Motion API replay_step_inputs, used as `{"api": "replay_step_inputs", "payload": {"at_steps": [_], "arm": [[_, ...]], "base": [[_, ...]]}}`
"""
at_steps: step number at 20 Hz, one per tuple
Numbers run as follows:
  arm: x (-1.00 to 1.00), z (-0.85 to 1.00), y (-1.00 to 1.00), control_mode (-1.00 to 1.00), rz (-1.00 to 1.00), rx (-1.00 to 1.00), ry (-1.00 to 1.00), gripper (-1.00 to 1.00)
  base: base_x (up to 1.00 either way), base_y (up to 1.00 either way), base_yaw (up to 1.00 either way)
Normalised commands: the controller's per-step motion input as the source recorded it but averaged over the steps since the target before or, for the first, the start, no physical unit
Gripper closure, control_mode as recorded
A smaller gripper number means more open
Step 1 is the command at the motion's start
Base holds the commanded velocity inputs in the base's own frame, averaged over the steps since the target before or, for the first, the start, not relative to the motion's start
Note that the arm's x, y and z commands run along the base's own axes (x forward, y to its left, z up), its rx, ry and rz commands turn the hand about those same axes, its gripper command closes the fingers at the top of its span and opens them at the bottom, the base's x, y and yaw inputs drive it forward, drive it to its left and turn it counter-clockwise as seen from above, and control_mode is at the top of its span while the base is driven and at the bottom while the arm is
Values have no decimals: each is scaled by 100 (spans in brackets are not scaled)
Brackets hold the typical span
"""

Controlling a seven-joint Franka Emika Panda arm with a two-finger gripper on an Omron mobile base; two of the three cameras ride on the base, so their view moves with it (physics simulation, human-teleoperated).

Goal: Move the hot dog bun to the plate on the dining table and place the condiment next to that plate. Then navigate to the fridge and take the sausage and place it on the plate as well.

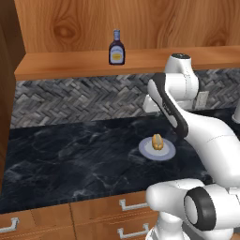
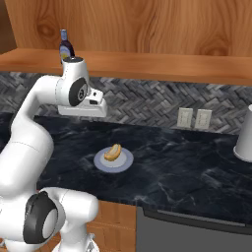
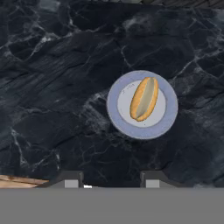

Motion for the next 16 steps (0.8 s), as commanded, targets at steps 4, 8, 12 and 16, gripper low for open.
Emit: {"api": "replay_step_inputs", "payload": {"at_steps": [4, 8, 12, 16], "arm": [[-15, -20, -2, -100, 0, 0, 0, -100], [-6, -43, -11, -100, -8, 0, 0, -100], [0, -54, -22, -100, -10, 0, 0, -100], [1, -39, -26, -100, -7, 0, 0, -100]], "base": [[0, 0, 0], [0, 0, 0], [0, 0, 0], [0, 0, 0]]}}
